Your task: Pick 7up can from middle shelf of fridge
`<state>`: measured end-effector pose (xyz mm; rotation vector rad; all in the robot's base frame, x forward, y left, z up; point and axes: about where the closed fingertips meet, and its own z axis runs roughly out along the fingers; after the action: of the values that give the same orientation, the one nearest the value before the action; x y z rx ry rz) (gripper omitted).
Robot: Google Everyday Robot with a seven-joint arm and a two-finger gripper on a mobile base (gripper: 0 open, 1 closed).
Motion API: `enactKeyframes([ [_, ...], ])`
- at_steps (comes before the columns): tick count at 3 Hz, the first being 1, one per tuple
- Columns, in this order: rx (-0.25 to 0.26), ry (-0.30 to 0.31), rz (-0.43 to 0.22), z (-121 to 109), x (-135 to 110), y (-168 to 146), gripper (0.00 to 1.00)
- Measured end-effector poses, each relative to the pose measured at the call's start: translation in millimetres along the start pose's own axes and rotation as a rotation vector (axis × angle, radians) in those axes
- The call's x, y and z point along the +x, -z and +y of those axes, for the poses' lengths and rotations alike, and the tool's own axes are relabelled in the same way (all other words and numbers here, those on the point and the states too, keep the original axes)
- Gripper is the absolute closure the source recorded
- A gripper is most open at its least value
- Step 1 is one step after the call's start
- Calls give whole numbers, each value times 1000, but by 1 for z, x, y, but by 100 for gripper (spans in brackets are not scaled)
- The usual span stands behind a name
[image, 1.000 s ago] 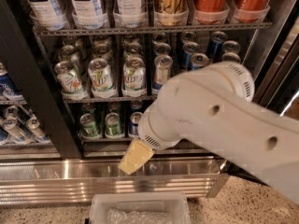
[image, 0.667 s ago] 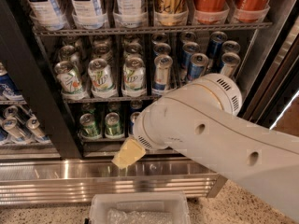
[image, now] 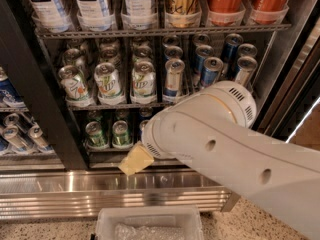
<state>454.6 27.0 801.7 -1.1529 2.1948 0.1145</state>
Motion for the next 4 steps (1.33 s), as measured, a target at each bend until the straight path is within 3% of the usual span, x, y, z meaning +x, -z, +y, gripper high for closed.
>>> enactKeyframes([
  [1, 78, -13, -90, -12, -12, -14, 0],
  [2, 169, -38, -176, -34, -23, -2, 0],
  [4, 200, -57, -186, -42, -24, -2, 0],
])
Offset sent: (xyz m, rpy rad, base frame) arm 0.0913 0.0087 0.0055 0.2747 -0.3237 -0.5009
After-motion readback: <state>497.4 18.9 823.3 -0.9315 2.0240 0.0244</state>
